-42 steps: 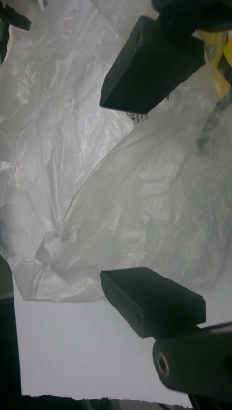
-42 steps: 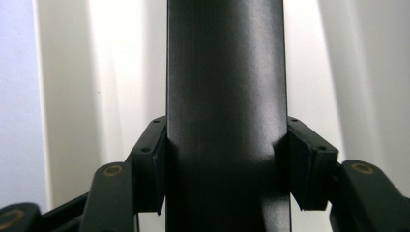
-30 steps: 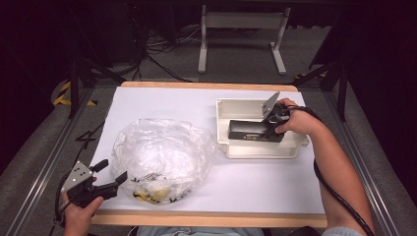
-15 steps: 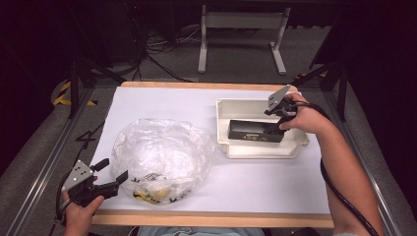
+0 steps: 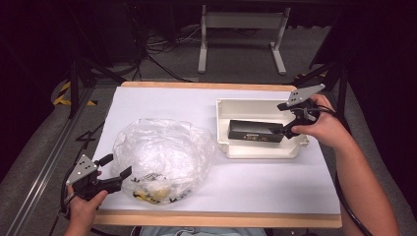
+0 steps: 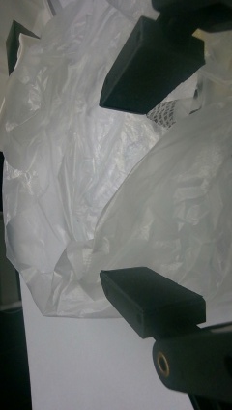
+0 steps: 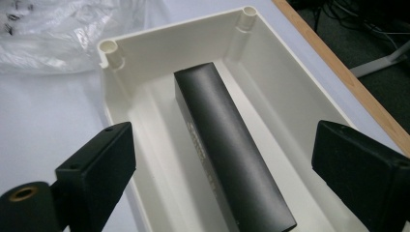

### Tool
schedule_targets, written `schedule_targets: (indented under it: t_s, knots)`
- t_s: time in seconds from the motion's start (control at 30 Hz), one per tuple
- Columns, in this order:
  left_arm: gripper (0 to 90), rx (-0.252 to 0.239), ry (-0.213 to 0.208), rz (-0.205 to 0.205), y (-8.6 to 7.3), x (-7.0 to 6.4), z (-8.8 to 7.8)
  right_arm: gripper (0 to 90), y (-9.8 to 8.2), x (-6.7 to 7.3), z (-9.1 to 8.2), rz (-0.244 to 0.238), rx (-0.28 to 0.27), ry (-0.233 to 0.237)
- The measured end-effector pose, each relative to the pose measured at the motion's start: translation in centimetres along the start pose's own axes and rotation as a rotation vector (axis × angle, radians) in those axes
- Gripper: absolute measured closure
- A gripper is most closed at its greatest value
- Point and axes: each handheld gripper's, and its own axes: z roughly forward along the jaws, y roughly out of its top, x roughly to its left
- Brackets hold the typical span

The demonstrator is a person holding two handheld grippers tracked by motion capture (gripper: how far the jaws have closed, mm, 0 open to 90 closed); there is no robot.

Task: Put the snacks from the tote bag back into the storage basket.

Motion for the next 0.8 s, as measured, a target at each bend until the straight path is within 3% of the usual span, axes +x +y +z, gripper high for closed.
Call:
schedule_targets:
  t_s: [0.17, 0.3, 0.67, 0.8]
  knots:
    - [18.1, -0.001, -0.006, 0.001, 0.3, 0.1, 0.5, 8.6, -0.3, 1.5, -1.3, 0.052, -0.003, -0.049]
    - [18.2, 0.0, -0.014, 0.0, 0.4, 0.2, 0.8, 8.6, -1.0, 3.4, -2.4, 0.106, -0.058, -0.074]
    - [18.1, 0.014, -0.015, 0.018, 0.4, 0.0, 1.0, 5.5, -3.5, 6.9, -2.9, 0.131, -0.147, -0.077]
    - [18.1, 0.015, -0.011, 0.017, 0.4, 0.0, 1.0, 4.3, -4.4, 7.7, -2.5, 0.102, -0.161, -0.083]
